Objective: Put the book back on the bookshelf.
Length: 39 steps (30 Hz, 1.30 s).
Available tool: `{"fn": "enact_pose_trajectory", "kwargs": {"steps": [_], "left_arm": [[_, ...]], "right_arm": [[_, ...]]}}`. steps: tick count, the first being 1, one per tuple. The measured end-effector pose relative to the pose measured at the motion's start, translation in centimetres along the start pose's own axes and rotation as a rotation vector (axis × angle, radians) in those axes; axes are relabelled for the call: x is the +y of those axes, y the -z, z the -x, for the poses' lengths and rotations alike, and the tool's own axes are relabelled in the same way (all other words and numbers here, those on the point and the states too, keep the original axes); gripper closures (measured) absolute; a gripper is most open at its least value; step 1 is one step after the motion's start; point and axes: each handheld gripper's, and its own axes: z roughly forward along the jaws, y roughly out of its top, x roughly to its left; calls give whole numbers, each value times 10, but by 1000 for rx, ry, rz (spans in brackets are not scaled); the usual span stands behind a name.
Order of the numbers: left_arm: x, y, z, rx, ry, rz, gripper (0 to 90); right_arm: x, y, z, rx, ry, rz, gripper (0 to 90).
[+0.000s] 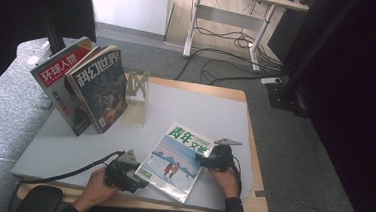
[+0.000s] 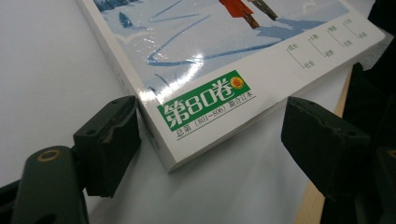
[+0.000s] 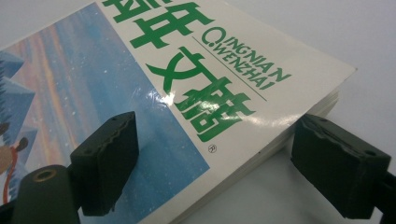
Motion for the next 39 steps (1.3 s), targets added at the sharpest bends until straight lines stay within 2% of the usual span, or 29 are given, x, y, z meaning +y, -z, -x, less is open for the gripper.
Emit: {"fn": "enact_pose_trajectory", "kwargs": {"steps": [11, 15, 17, 18, 22, 26, 30, 32, 34, 39], "left_arm": [[-5, -2, 13, -39, -45, 17, 219], [-5, -1, 11, -64, -69, 24, 220], [-3, 1, 7, -100, -71, 43, 212], [-2, 2, 6, -103, -76, 54, 211], [1, 8, 2, -37, -116, 70, 175], [5, 12, -9, 41, -158, 53, 141], [11, 13, -22, 70, -152, 45, 78], [15, 13, -31, 89, -152, 26, 34], [19, 12, -40, 111, -152, 17, 1], [23, 5, -60, 149, -102, 14, 0]], "right_arm": [[16, -16, 3, 8, 9, 2, 146], [19, -20, 4, 11, 13, 7, 146], [17, -20, 5, 14, 14, 18, 145], [17, -20, 5, 14, 13, 22, 139], [16, -20, 7, 24, 19, 29, 125], [15, -17, 8, 16, 20, 17, 109], [13, -11, 9, 1, 35, 5, 40], [13, -7, 10, 6, 33, 10, 0], [13, -4, 10, 13, 44, 14, 0], [10, 2, 8, 30, 68, 8, 0]]}}
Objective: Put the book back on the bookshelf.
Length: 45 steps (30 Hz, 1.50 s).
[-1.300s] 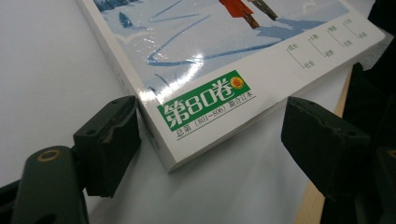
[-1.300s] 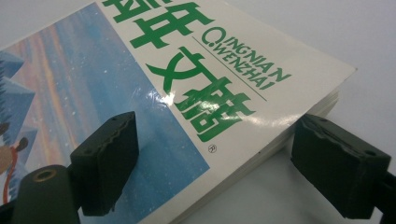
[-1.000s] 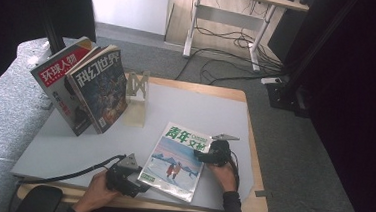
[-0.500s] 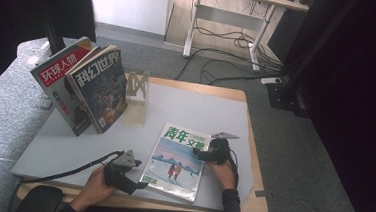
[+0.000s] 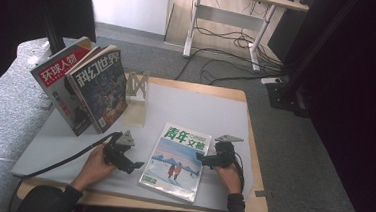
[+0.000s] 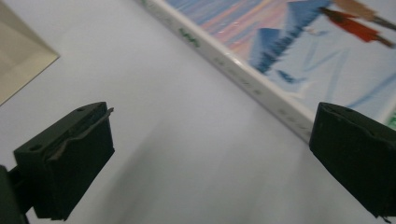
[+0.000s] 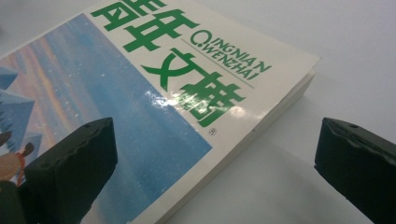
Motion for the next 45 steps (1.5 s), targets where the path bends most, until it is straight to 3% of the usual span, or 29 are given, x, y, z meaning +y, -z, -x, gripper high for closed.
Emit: {"fn": "enact_pose_trajectory", "kwargs": {"steps": [5, 14, 22, 30, 34, 39, 45], "left_arm": [[-6, -15, -1, 13, -9, -71, 0], [-7, -14, -2, 9, -6, -69, 0], [-7, -14, -2, 8, -6, -68, 0], [-7, -15, -2, 8, -5, -68, 0], [-7, -15, -2, 9, -4, -68, 0], [-7, -15, -2, 10, -3, -68, 0], [-7, -15, -2, 10, -3, -68, 0]], "right_arm": [[-3, 0, -3, 26, -3, -14, 0], [-5, -2, -3, 63, -17, -12, 0], [-6, -11, -5, 91, -21, -45, 13], [-1, -18, -7, 74, -18, -52, 0], [0, -18, -6, 88, -22, -56, 0], [2, -18, -7, 101, -11, -48, 0], [6, -15, -15, 94, 42, -57, 4]]}}
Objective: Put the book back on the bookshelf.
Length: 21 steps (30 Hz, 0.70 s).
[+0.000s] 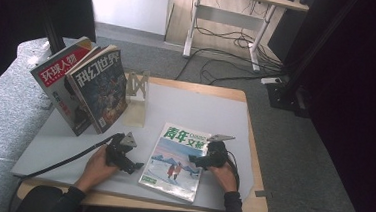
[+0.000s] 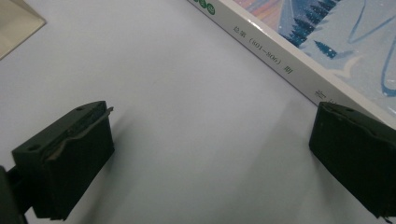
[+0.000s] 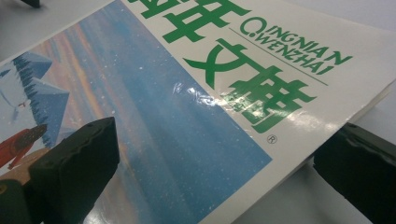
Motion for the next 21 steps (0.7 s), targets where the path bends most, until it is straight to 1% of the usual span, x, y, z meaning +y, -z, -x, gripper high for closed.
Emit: {"fn": "enact_pose_trajectory", "kwargs": {"steps": [2, 4, 5, 7, 8, 9, 13, 15, 17, 18, 20, 21], "left_arm": [[0, 0, 0, 0, 0, 0, 0], [0, 0, 0, 1, 0, 0, 0], [0, 0, 0, 0, 0, 0, 0], [0, 0, 0, 0, 0, 0, 0], [0, 0, 0, 0, 0, 0, 0], [0, 0, 0, 0, 0, 0, 0], [0, 0, 0, 0, 0, 0, 0], [0, 0, 0, 0, 0, -1, 0], [0, 0, 0, 0, 0, 0, 0], [0, 0, 0, 0, 0, 0, 0], [0, 0, 0, 0, -1, 0, 0], [0, 0, 0, 0, -1, 0, 0]], "right_arm": [[0, 1, -1, 6, 7, 4, 13], [1, 5, -3, 19, 11, 5, 42], [2, 7, -4, 38, 13, 15, 77], [4, 10, -7, 67, 3, 34, 81], [6, 10, -9, 68, 3, 34, 87], [7, 10, -11, 64, 17, 34, 93], [8, 4, -14, 56, 16, 14, 127], [8, 0, -14, 22, 24, 10, 143], [8, 0, -13, 21, 9, 18, 162], [9, 1, -12, 21, -2, 30, 187], [10, 4, -10, 8, -25, 64, 261], [11, 6, -9, -6, -20, 76, 320]]}}
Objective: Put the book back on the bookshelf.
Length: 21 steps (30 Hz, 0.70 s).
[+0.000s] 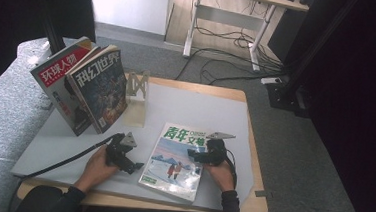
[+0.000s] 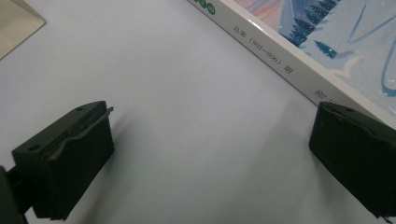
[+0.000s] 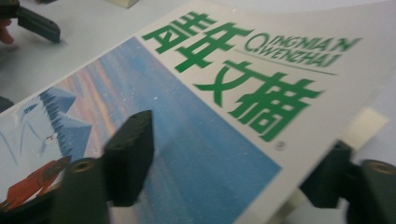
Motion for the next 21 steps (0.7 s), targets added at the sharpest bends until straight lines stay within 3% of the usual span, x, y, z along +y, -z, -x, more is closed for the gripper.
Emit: {"fn": "enact_pose_trajectory", "kwargs": {"steps": [5, 9, 17, 21], "left_arm": [[0, 0, 0, 1, -1, -1, 0], [0, 0, 0, 3, -1, -2, 0], [0, 0, 1, 8, 2, -1, 0], [0, 0, 1, 8, 1, -1, 0]], "right_arm": [[3, 6, -1, -44, 14, 27, 521], [5, 8, -2, -62, 13, 33, 611], [7, 6, 0, -68, -6, 1, 618], [8, 7, 0, -77, -11, 6, 687]]}}
